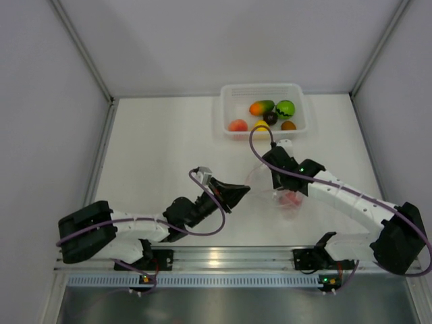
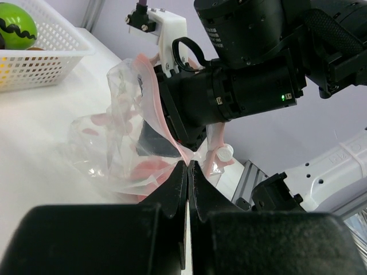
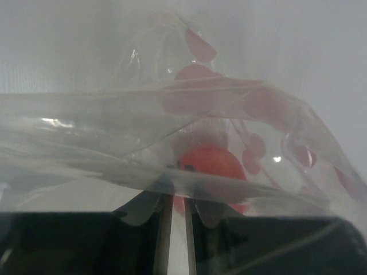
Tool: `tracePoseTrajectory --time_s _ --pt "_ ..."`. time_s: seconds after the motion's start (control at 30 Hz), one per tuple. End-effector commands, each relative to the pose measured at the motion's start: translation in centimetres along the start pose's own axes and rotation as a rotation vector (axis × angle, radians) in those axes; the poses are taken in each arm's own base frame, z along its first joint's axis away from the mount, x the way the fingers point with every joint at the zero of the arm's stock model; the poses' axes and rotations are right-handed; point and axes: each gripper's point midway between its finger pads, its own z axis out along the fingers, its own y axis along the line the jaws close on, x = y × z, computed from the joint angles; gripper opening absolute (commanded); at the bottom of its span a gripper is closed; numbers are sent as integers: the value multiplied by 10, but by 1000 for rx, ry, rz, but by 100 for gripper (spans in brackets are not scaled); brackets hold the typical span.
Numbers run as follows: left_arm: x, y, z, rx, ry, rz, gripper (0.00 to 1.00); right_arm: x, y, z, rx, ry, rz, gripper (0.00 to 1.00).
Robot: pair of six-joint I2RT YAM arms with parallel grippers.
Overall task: Open the zip-top bag and remove the fake food
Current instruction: Adjust the zipper food storage bag at the center of the board.
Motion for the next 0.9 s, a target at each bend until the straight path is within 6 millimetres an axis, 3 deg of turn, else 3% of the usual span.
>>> tracePoseTrajectory --time_s 0.0,0.37,0.5,0.6,0.7,0.73,0.77,0.87 --pt "-26 -22 11 58 -98 -40 0 8 -19 -14 73 59 -86 15" --pt "-8 -15 15 -10 -83 -56 0 45 -12 -15 8 197 -99 33" --pt "-4 -6 16 -50 -84 -48 0 58 -13 -10 26 253 -117 32" --pt "-12 4 16 -108 -121 -41 0 54 -2 -12 -32 237 -105 29" --pt "-18 16 19 -186 -102 -6 0 36 35 -15 -207 191 -75 24" --pt "-27 21 26 -213 -100 0 0 25 47 -19 -250 158 -73 22" --pt "-24 26 26 -224 -64 16 0 14 57 -23 -278 120 -70 19" --pt "-42 23 26 -170 -80 34 0 -10 85 -32 -301 57 -107 14"
